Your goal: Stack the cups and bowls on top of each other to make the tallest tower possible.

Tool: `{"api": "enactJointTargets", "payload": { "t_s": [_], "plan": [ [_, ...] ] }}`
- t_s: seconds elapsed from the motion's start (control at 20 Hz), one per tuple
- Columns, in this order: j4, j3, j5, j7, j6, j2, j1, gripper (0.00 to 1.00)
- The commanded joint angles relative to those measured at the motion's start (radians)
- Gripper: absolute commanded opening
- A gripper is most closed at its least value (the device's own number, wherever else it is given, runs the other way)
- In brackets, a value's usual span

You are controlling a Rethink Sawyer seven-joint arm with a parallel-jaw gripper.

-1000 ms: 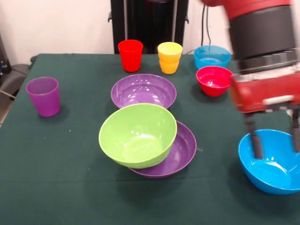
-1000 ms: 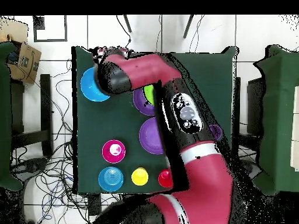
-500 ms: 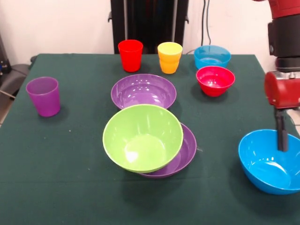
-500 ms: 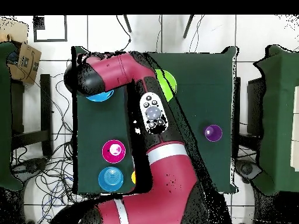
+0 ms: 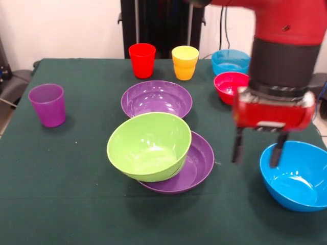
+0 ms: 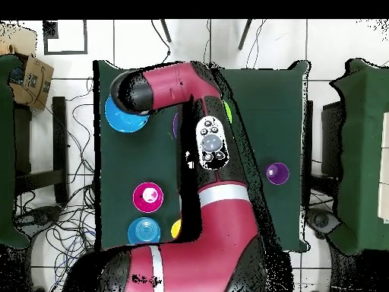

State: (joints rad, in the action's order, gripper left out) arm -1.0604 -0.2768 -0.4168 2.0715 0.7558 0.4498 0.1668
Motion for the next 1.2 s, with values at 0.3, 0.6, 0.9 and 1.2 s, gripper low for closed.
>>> {"api": "enactJointTargets", "payload": {
  "t_s": [0.3,0.6,0.9,1.2],
  "plan": [
    [0.283,0.091,-0.004,0.078,0.252,-0.200,-0.012,1.00],
    [0.294,0.054,0.024,0.032,0.214,-0.267,-0.010,1.00],
    [0.249,0.067,0.033,0.131,0.111,-0.307,-0.080,1.00],
    [0.136,0.106,0.035,0.161,0.030,-0.266,-0.115,1.00]
  ]
}}
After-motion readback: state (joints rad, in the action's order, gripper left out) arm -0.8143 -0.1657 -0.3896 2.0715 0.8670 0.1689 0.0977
